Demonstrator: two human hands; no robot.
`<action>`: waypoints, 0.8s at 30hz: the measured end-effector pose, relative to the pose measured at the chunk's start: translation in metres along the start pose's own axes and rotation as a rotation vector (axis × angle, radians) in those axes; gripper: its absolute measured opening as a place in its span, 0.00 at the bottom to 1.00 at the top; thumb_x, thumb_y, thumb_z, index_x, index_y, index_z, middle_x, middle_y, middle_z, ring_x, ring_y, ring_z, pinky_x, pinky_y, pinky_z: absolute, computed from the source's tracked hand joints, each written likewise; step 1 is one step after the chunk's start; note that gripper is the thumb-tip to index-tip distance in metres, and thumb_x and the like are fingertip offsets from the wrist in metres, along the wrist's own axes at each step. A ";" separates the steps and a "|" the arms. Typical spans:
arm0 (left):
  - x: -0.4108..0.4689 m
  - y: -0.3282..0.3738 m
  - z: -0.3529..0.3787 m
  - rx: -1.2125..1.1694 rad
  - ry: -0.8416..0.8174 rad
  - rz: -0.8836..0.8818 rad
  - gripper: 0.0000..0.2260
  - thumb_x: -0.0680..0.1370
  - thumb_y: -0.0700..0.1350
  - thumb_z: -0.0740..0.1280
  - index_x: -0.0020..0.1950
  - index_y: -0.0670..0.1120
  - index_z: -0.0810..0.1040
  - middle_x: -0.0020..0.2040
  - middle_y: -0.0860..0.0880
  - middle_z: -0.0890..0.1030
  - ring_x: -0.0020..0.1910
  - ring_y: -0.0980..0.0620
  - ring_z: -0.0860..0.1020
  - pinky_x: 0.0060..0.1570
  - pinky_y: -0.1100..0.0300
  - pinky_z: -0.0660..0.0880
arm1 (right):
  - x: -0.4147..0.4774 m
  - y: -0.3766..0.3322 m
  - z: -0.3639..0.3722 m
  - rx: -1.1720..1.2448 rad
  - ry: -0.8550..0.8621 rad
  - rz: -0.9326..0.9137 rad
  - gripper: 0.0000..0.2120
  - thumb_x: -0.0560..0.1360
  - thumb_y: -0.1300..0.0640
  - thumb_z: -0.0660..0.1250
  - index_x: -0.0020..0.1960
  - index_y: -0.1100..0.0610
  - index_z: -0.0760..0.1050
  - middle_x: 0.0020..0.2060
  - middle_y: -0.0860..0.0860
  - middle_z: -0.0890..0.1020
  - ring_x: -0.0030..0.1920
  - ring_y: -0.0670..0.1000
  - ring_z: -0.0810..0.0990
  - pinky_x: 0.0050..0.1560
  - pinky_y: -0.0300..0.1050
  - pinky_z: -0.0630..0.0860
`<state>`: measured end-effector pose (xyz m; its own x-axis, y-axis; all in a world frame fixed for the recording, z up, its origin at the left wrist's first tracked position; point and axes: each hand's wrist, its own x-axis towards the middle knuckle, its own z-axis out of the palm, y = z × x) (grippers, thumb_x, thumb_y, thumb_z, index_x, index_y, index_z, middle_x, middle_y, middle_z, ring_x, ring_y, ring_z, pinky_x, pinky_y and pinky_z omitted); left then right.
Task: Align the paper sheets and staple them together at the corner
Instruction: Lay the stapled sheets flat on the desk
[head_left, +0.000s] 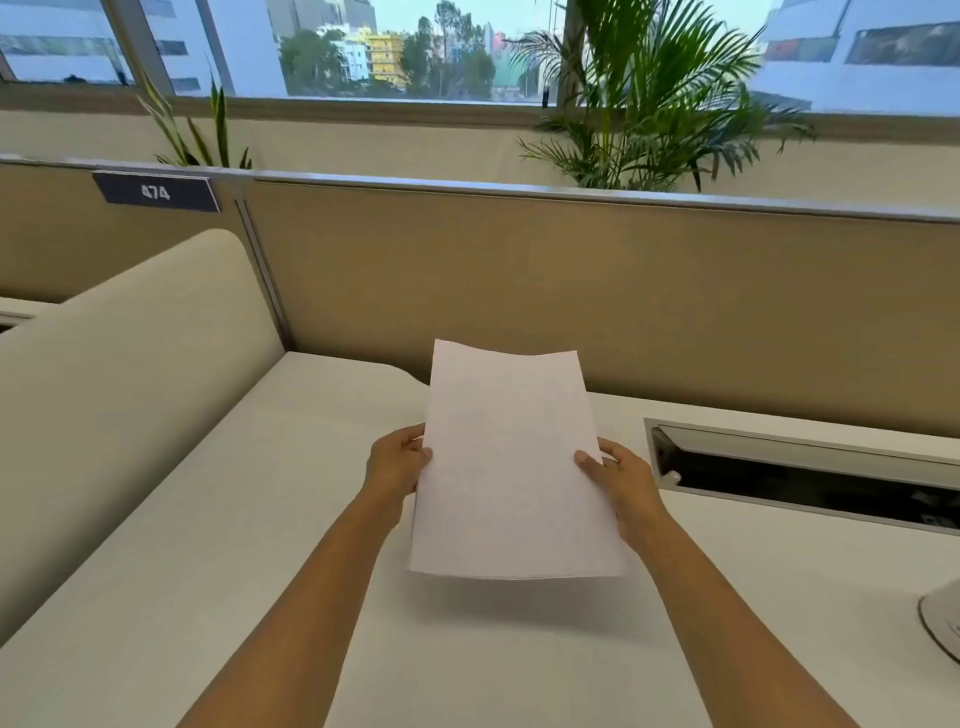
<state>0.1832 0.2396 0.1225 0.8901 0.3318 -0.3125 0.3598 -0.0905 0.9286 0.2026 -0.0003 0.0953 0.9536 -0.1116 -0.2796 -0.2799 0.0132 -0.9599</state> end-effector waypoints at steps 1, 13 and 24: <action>0.009 -0.005 -0.001 0.002 0.017 -0.006 0.16 0.78 0.36 0.60 0.66 0.43 0.72 0.63 0.43 0.77 0.59 0.42 0.76 0.61 0.45 0.73 | 0.007 0.004 0.007 -0.023 -0.001 0.013 0.19 0.73 0.57 0.69 0.63 0.58 0.72 0.54 0.56 0.81 0.53 0.59 0.80 0.58 0.58 0.76; 0.083 -0.041 -0.014 -0.035 0.137 -0.070 0.13 0.73 0.35 0.67 0.57 0.44 0.80 0.53 0.44 0.82 0.54 0.43 0.79 0.58 0.47 0.76 | 0.049 0.033 0.047 -0.206 0.078 -0.007 0.17 0.74 0.61 0.68 0.62 0.58 0.74 0.56 0.56 0.79 0.52 0.55 0.76 0.57 0.49 0.75; 0.111 -0.051 -0.021 0.044 0.182 -0.040 0.12 0.73 0.35 0.67 0.55 0.44 0.81 0.47 0.48 0.81 0.55 0.44 0.79 0.61 0.50 0.74 | 0.064 0.044 0.074 -0.264 0.168 -0.036 0.17 0.73 0.62 0.68 0.62 0.61 0.74 0.56 0.58 0.80 0.51 0.55 0.78 0.59 0.49 0.75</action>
<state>0.2573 0.3010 0.0445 0.8109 0.4999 -0.3040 0.4095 -0.1137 0.9052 0.2599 0.0668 0.0340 0.9378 -0.2703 -0.2178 -0.2867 -0.2495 -0.9250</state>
